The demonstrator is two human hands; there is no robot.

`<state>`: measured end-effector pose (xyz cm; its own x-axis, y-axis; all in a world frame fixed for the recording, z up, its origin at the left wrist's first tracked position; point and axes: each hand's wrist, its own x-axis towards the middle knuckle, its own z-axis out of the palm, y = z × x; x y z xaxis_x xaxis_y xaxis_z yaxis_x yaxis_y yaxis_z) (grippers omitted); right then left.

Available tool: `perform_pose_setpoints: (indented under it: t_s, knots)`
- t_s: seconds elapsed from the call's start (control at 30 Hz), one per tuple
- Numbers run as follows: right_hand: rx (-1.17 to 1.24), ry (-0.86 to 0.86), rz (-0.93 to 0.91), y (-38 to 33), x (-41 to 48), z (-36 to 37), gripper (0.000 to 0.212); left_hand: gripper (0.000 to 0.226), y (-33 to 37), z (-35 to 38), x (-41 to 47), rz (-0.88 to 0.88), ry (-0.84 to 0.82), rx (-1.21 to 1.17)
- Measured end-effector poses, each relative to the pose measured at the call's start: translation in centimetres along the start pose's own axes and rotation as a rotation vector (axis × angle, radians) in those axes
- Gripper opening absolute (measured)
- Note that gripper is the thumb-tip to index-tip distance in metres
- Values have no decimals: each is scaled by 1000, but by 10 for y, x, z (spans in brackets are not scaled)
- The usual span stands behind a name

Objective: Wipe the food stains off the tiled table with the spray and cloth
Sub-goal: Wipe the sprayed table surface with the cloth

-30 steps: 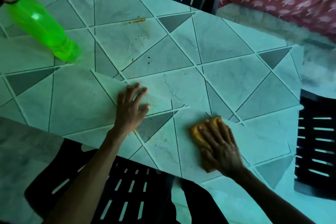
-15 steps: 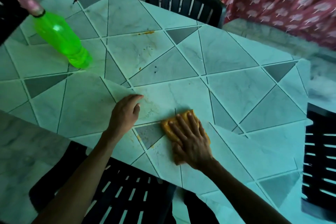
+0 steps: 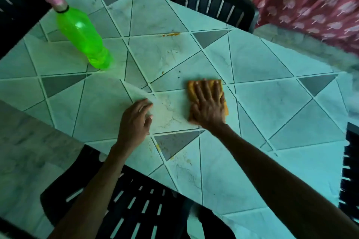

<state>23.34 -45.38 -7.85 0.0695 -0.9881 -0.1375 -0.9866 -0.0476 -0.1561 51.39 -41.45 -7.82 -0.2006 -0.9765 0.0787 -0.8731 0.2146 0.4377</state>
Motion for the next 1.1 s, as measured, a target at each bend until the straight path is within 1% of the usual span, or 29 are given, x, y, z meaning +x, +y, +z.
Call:
perform_pose_setpoints:
  t_s: [0.1, 0.17, 0.23, 0.27, 0.3, 0.37, 0.43, 0.47, 0.5, 0.53, 0.6, 0.7, 0.77, 0.8, 0.87, 0.93, 1.03, 1.1]
  knots:
    - [-64, -58, -335, -31, -57, 15, 68, 47, -12, -4, -6, 2, -39, 26]
    - [-86, -77, -470, -12, -102, 19, 69, 51, -15, -5, -9, 13, -56, 27]
    - [-77, -87, -536, 23, -124, 12, 69, 52, -15, -3, -10, 24, -57, 6]
    - [-78, -80, -520, 37, -125, 9, 68, 52, -15, -1, -9, 24, -59, -2]
    - [-72, -77, -461, 49, -119, 10, 67, 52, -16, 0, -9, 20, -62, -11]
    - [-53, -74, -253, 52, -89, 11, 64, 51, -17, 3, -10, 2, -65, -31]
    - [-27, -45, -92, 25, -48, 10, 63, 51, -18, 4, -10, -14, -65, -40]
    - [6, -44, -54, 3, -33, 7, 65, 50, -18, 4, -11, -20, -62, -43]
    - [32, -62, -57, -18, -23, 5, 66, 50, -17, 3, -11, -29, -56, -53]
    - [43, -85, -102, -36, -21, 5, 67, 49, -16, 2, -11, -39, -48, -68]
    - [6, -109, -265, -53, -37, 9, 67, 49, -13, 0, -10, -51, -31, -101]
    - [-74, -118, -494, -29, -88, 18, 68, 50, -10, -3, -10, -62, -27, -110]
    - [-81, -120, -586, 5, -117, 16, 70, 50, -9, -2, -11, -67, -36, -112]
    - [-69, -120, -599, 24, -127, 11, 70, 50, -9, -2, -11, -63, -41, -112]
    - [-56, -117, -570, 59, -129, 3, 66, 50, -11, -3, -10, -67, -47, -109]
    - [-40, -132, -458, 74, -117, 0, 63, 48, -12, -3, -10, -62, -57, -90]
    - [25, -124, -247, 41, -94, 1, 63, 48, -11, -4, -7, -43, -78, -55]
    - [53, -124, -211, 10, -88, 4, 65, 48, -9, -6, -6, -52, -88, -56]
